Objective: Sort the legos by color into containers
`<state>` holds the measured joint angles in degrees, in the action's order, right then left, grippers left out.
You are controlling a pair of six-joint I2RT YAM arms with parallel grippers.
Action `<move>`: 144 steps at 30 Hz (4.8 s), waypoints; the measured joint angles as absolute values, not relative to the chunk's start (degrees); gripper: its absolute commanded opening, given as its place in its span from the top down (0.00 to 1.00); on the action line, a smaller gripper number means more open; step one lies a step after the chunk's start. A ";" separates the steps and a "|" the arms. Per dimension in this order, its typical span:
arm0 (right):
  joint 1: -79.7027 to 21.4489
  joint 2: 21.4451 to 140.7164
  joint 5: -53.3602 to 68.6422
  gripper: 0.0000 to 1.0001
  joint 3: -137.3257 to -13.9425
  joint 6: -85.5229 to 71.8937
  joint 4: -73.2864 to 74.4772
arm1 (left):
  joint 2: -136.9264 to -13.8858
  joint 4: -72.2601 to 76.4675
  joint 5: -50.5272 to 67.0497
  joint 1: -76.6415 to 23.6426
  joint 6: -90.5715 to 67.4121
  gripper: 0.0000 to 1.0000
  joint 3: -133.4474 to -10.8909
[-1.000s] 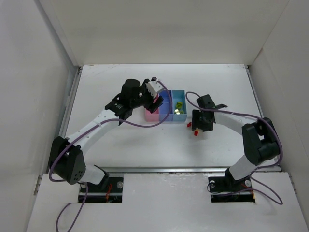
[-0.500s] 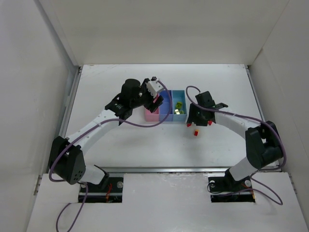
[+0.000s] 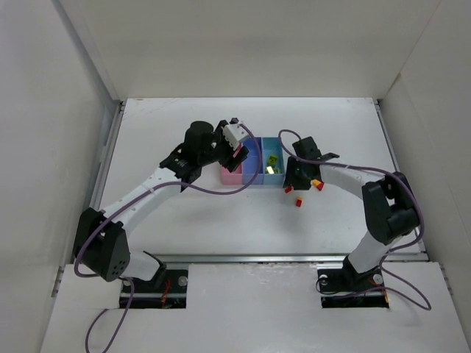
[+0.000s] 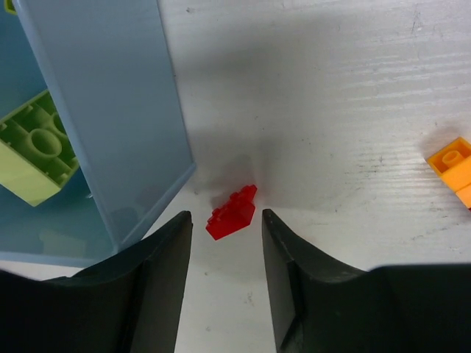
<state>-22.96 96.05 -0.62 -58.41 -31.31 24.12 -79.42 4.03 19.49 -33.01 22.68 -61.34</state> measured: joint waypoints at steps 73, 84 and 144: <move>-29.78 94.70 -7.97 0.57 -58.43 -33.28 30.85 | -74.39 9.67 18.65 -33.01 23.75 0.36 -54.83; -28.38 95.44 -7.05 0.53 -58.43 -34.13 28.56 | -74.39 9.67 18.61 -33.01 23.75 0.36 -54.83; -30.13 53.95 27.09 1.00 -54.41 7.90 19.03 | -88.05 -24.47 61.84 -41.89 49.15 0.65 -84.88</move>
<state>-30.13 53.95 27.09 -54.41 7.90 19.03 -88.05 -24.47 61.84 -41.89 49.15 -84.88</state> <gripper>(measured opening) 0.228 0.303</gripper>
